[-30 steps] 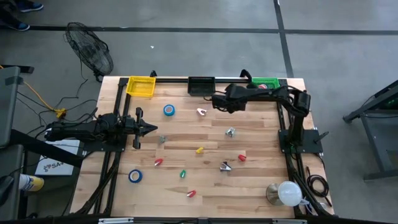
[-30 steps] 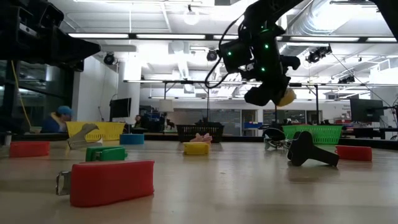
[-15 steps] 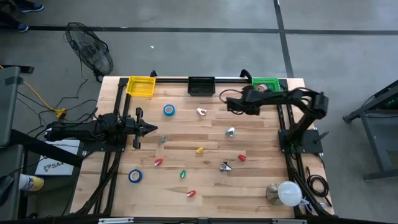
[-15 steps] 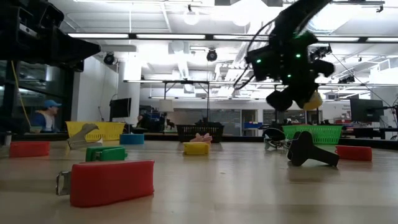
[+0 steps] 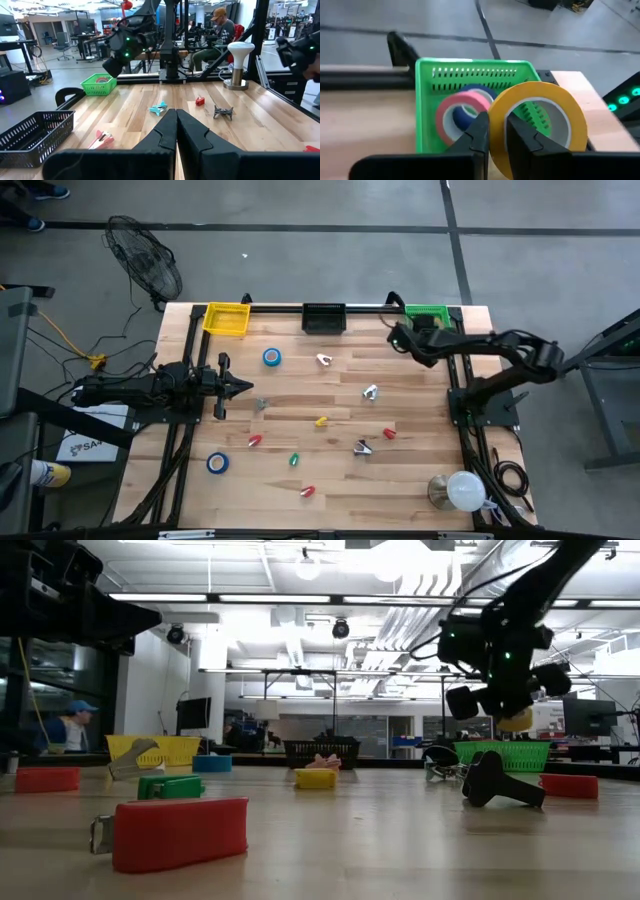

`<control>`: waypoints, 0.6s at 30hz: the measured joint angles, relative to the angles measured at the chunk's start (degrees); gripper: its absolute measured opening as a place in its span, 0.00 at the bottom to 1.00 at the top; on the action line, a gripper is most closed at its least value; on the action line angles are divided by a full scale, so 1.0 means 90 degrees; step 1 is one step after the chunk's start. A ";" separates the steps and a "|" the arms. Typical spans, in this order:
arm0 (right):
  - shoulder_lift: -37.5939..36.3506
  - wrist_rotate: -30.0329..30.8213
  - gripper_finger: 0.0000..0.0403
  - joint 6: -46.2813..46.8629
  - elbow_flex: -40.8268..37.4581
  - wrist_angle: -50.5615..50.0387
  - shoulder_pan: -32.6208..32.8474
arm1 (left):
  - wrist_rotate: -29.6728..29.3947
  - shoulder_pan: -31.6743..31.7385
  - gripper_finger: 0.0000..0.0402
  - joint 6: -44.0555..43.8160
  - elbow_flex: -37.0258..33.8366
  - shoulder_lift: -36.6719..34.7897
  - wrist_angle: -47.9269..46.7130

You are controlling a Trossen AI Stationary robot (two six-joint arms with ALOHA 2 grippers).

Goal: Pick and place Stapler, Stapler remover, tape
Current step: Put the yellow tape into the green bin

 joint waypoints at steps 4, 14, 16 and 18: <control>-0.0105 -0.0012 0.08 -0.0259 -0.0383 0.0869 -0.0362 | -0.0001 0.0001 0.00 0.0002 0.0001 0.0001 -0.0002; -0.0137 -0.0520 0.09 -0.0855 -0.0707 0.2362 -0.1241 | 0.0000 0.0000 0.00 0.0002 0.0002 0.0002 -0.0002; -0.0137 -0.0570 0.08 -0.0985 -0.0706 0.2455 -0.1386 | -0.0001 0.0001 0.00 0.0002 0.0000 0.0001 -0.0002; -0.0137 -0.0727 0.08 -0.1132 -0.0706 0.2566 -0.1513 | 0.0000 0.0001 0.00 0.0002 0.0000 -0.0001 -0.0002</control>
